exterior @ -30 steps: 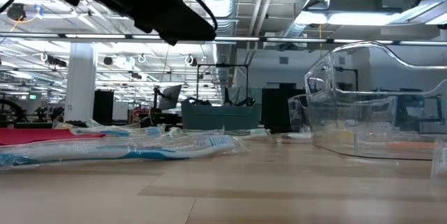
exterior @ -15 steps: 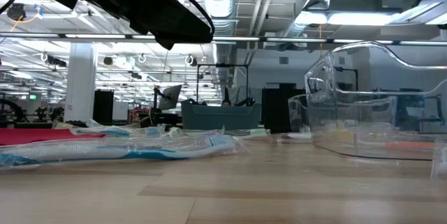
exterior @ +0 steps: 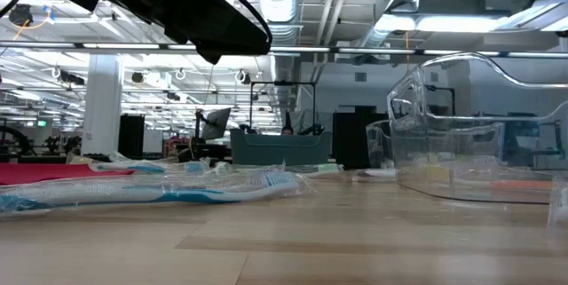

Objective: Pick & Place Toothbrushes
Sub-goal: Put the orange toothbrush into the bottom transparent bin

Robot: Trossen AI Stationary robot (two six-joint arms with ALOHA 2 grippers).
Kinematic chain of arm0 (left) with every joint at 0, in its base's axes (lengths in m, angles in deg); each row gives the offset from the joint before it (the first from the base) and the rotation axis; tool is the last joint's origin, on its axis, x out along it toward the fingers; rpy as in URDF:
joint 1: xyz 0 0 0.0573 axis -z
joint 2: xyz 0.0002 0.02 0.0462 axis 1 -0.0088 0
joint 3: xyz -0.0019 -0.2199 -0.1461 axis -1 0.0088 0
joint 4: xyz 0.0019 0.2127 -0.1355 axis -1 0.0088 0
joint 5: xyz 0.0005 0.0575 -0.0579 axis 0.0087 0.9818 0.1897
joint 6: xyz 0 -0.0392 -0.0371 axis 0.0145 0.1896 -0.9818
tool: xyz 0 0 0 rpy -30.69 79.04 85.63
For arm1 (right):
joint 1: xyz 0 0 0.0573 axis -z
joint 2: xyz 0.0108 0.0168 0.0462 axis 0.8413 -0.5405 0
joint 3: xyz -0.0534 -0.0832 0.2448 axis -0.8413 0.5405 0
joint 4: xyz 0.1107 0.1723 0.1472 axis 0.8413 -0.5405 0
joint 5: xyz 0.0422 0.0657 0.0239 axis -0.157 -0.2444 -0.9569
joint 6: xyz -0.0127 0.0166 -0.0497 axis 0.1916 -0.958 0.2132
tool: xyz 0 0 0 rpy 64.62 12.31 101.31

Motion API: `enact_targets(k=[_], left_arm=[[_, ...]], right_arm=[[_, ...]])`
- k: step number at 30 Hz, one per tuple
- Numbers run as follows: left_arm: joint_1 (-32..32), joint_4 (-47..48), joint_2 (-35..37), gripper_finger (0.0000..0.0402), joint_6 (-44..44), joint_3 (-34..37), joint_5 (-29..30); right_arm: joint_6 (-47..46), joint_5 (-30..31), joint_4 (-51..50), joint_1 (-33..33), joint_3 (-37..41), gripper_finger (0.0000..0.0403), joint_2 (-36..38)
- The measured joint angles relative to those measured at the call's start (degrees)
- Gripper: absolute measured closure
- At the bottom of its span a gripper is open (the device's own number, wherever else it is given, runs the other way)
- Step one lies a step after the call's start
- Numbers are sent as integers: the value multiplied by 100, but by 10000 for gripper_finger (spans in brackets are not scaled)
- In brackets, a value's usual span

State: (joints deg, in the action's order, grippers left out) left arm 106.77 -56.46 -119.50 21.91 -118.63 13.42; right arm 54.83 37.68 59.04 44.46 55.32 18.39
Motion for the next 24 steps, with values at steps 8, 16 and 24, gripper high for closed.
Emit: enact_targets(k=[8, 16, 24], left_arm=[[0, 7, 0, 308, 0, 0, 2], [0, 7, 0, 308, 7, -2, 4], [0, 83, 0, 308, 22, 24, -98]], right_arm=[[55, -82, 1273, -398, -2, 154, -564], [205, 342, 840, -457, -460, 155, -606], [367, 2278, -4799, -22, -2853, 155, -490]])
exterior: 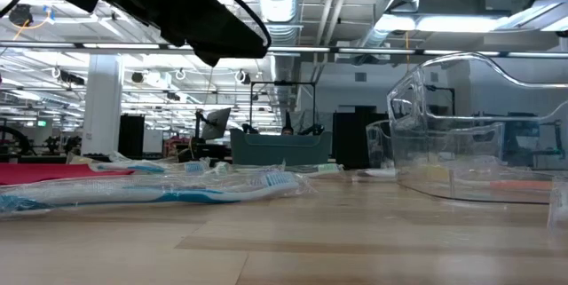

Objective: Pick & Place Toothbrushes
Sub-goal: Put the orange toothbrush into the bottom transparent bin

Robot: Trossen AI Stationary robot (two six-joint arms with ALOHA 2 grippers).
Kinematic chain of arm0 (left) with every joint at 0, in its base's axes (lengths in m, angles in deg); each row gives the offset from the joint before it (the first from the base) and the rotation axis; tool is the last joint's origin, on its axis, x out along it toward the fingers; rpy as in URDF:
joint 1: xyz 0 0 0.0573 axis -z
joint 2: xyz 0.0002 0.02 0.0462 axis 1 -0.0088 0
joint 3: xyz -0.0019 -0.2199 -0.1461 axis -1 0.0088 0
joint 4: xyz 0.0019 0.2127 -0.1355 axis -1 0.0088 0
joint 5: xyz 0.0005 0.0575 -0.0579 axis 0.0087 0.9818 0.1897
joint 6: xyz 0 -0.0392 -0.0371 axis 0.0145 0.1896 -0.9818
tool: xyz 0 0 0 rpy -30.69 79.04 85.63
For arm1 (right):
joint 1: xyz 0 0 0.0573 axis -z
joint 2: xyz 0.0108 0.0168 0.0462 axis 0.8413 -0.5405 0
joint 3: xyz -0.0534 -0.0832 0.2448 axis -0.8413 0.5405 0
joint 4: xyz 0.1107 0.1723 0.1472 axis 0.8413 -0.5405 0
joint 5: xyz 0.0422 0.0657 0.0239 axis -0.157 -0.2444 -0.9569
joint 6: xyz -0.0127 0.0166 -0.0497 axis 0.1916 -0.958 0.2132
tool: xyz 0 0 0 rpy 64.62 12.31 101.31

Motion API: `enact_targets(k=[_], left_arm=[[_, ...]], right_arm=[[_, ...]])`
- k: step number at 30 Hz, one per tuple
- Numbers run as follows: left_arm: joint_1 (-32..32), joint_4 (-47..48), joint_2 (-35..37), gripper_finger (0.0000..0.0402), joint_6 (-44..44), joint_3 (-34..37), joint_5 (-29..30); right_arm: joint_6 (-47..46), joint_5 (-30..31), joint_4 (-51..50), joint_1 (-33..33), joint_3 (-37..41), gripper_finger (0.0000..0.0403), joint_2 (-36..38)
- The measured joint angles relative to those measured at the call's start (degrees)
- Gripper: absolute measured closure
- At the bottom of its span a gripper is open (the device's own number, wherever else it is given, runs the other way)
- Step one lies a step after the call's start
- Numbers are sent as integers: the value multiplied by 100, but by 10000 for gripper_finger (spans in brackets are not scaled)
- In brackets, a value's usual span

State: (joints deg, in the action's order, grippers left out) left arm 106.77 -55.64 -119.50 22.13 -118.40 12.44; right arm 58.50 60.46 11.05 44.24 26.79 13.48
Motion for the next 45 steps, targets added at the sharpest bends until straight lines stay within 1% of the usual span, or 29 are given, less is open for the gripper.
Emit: enact_targets(k=[1, 3, 5, 9, 12, 16, 19, 23, 26, 28, 31, 36, 42, 45], left_arm=[[-14, -6, 0, 308, 1, 31, 0], [-56, -4, 0, 308, 0, 128, -2], [-113, -28, 0, 308, 1, 233, -7], [-286, -76, 0, 308, -15, 382, -2], [-375, -84, 0, 308, -17, 398, -2], [-399, -110, 0, 308, 28, 398, 0], [-413, -139, 0, 308, 159, 398, -4], [-482, -174, 0, 308, 327, 398, -2], [-545, -172, 0, 308, 388, 398, -2], [-564, -172, 0, 308, 435, 403, -2], [-616, -173, 0, 308, 455, 491, -3], [-807, -439, 0, 308, 451, 717, 0], [-1025, -803, 0, 308, 437, 838, 0], [-1113, -897, 0, 308, 443, 838, -2]], right_arm=[[2, 143, -588, 105, -287, 155, -61], [76, 206, -1567, 300, -702, 155, -121], [95, 209, -2051, 487, -947, 155, -161], [87, 202, -2751, 879, -983, 155, -147], [-346, 200, -3640, 1219, -987, 155, -288], [-1004, 184, -4926, 1758, -984, 155, -729], [-1098, 77, -5479, 2009, -983, 160, -1066], [-957, -517, -5743, 2176, -966, 175, -1481], [-808, -575, -6026, 2312, -868, 190, -1717], [-676, -585, -6020, 2435, -674, 200, -1762], [-388, -664, -5787, 2645, -280, 213, -1665], [140, -1184, -5151, 3154, 384, 227, -1307], [690, -1211, -4422, 3527, 1162, 231, -1057], [941, -1225, -4314, 3664, 1605, 229, -1067]])
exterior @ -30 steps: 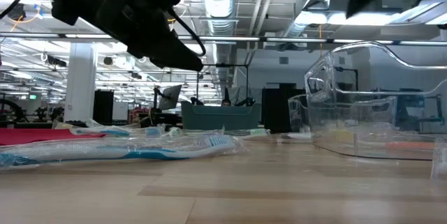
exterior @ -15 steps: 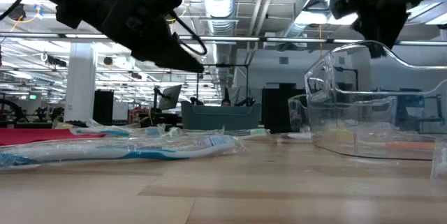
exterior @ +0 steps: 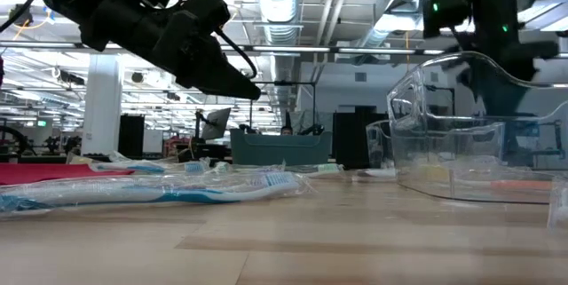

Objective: Pick & Place Toothbrushes
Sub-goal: Put the orange toothbrush into the bottom transparent bin

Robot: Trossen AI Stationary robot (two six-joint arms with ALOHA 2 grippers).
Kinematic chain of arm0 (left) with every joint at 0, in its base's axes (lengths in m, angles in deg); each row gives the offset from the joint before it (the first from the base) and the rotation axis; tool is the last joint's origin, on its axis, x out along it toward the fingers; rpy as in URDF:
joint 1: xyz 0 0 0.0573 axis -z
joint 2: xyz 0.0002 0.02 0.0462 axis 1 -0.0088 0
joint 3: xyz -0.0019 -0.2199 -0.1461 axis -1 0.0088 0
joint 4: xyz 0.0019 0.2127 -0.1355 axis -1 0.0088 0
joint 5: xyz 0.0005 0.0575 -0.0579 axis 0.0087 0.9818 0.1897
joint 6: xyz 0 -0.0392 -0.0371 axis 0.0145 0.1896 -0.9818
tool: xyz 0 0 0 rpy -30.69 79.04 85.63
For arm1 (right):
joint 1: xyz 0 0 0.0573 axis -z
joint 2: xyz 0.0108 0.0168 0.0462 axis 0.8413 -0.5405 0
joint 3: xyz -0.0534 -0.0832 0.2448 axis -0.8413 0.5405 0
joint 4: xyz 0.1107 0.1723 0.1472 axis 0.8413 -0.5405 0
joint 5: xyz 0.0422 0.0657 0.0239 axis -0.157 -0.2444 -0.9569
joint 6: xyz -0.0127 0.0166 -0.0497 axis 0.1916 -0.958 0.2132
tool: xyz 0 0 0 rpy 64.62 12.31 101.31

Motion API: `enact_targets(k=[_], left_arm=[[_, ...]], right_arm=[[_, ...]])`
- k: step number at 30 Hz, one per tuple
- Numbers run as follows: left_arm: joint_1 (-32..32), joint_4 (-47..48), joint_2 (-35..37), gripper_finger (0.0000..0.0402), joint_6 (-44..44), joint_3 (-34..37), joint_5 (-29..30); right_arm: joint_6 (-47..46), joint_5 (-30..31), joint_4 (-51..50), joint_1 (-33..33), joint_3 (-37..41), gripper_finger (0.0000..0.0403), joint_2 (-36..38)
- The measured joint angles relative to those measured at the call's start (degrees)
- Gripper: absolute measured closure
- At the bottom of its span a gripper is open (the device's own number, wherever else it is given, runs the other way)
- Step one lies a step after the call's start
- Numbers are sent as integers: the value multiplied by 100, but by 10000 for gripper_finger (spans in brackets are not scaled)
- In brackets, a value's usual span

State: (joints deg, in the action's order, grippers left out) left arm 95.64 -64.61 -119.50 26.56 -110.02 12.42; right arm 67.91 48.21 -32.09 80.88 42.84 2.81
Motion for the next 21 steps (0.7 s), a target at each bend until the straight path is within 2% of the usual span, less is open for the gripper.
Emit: enact_targets(k=[6, 12, 21], left_arm=[[-179, -47, 0, 308, 7, 0, 0], [-253, -46, 0, 308, 9, 0, 0], [-248, -33, 0, 308, 121, 2, -64]], right_arm=[[362, -28, 169, 147, 475, 219, -263], [701, -129, 967, 292, 788, 213, -461], [959, -129, 1157, 465, 852, 212, -1029]])
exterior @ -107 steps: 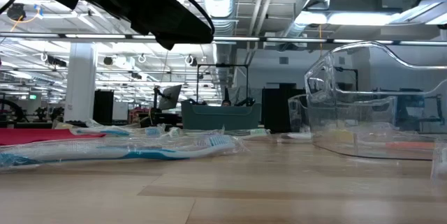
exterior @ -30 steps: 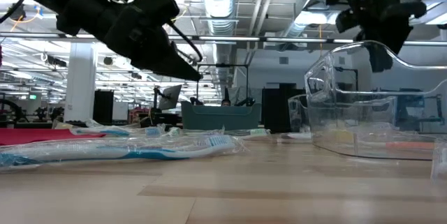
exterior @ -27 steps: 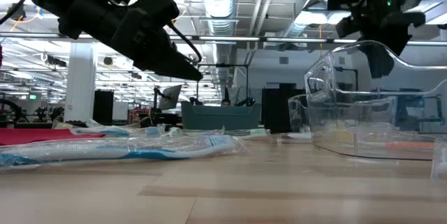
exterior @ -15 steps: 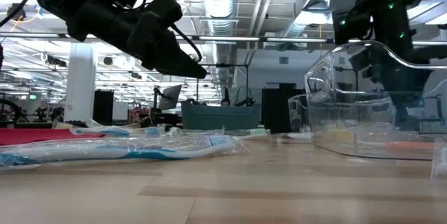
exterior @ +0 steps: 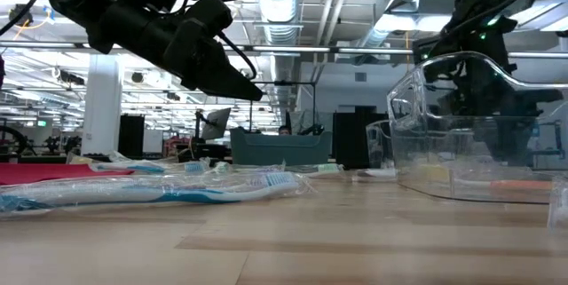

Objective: Pick & Place Toothbrushes
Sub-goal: Put the orange toothbrush into the bottom transparent bin

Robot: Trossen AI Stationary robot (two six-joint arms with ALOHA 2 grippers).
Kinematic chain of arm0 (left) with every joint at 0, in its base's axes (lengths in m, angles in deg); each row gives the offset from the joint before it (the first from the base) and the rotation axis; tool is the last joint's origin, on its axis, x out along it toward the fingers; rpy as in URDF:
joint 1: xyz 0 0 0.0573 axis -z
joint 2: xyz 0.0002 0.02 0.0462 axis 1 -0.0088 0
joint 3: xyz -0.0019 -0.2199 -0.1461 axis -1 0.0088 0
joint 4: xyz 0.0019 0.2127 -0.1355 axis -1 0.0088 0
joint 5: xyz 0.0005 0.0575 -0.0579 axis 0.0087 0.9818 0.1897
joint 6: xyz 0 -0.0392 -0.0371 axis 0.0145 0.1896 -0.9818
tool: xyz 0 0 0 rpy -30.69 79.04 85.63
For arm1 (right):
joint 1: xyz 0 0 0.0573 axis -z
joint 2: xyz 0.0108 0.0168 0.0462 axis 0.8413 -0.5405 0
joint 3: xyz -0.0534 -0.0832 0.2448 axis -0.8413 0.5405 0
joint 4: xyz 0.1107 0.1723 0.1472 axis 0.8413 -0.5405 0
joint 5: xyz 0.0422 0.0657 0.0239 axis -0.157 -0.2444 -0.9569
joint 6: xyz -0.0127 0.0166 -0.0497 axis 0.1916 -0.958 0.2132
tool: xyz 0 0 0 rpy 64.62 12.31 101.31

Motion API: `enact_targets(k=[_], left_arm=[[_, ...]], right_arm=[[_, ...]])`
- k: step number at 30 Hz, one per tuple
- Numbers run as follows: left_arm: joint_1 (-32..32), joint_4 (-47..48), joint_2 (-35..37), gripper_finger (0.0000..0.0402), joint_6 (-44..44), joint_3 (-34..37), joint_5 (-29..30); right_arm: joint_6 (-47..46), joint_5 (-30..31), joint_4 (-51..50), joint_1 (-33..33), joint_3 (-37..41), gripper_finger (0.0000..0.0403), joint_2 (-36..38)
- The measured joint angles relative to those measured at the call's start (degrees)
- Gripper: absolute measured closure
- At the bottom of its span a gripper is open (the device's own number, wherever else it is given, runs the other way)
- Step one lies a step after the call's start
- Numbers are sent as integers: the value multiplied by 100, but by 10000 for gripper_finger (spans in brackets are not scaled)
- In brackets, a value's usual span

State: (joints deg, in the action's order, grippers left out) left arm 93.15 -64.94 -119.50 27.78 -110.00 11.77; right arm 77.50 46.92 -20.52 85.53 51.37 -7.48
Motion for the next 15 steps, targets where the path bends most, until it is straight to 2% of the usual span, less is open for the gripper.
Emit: enact_targets(k=[15], left_arm=[[13, 15, 0, 308, -147, 2, -551]], right_arm=[[254, 55, 331, 2, -3, 211, -1162]])
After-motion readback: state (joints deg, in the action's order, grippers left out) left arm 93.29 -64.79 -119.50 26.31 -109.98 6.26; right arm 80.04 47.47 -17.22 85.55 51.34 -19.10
